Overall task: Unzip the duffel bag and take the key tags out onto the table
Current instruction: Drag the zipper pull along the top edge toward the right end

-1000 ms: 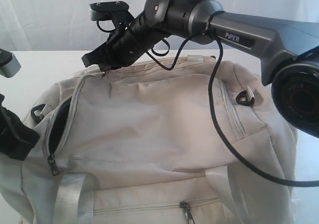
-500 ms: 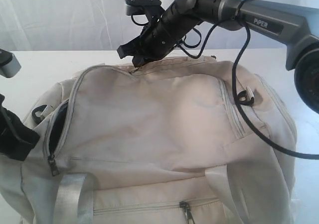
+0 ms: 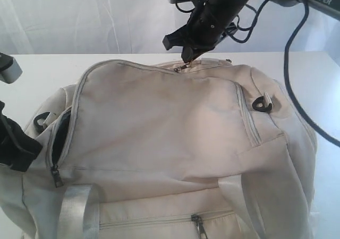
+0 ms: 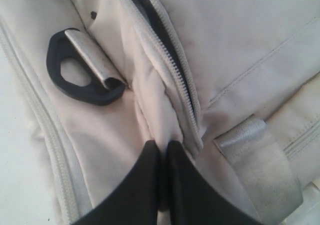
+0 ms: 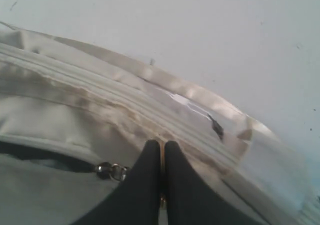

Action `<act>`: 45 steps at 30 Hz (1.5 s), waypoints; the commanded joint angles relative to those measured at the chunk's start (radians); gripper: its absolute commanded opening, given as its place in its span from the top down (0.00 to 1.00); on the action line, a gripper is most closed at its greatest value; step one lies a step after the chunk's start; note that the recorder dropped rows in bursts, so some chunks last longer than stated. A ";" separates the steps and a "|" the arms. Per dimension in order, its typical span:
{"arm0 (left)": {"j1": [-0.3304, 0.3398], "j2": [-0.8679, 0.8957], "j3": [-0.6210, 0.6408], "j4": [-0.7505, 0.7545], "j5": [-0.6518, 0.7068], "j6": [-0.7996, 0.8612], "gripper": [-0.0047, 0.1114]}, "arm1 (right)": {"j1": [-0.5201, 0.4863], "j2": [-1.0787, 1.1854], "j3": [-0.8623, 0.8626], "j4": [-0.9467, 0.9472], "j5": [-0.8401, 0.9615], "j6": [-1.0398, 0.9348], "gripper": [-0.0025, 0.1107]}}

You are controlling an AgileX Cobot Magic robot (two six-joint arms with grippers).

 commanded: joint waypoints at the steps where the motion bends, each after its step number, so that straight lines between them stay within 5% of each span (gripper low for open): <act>1: -0.002 -0.012 0.013 -0.004 0.055 -0.009 0.96 | -0.045 -0.036 -0.008 -0.130 0.091 0.058 0.98; 18: -0.002 -0.012 0.013 -0.004 0.052 -0.009 0.96 | -0.149 -0.276 0.213 -0.245 0.151 0.091 0.98; 35: -0.002 -0.012 0.013 -0.004 -0.022 0.018 0.96 | -0.150 -0.478 0.434 -0.221 0.048 0.115 0.98; 39: -0.002 -0.012 -0.036 -0.004 -0.038 0.074 0.81 | -0.150 -0.486 0.434 -0.208 -0.001 0.113 0.98; 45: -0.002 -0.012 -0.204 -0.027 0.014 0.060 0.43 | -0.150 -0.439 0.434 -0.206 -0.048 0.102 0.98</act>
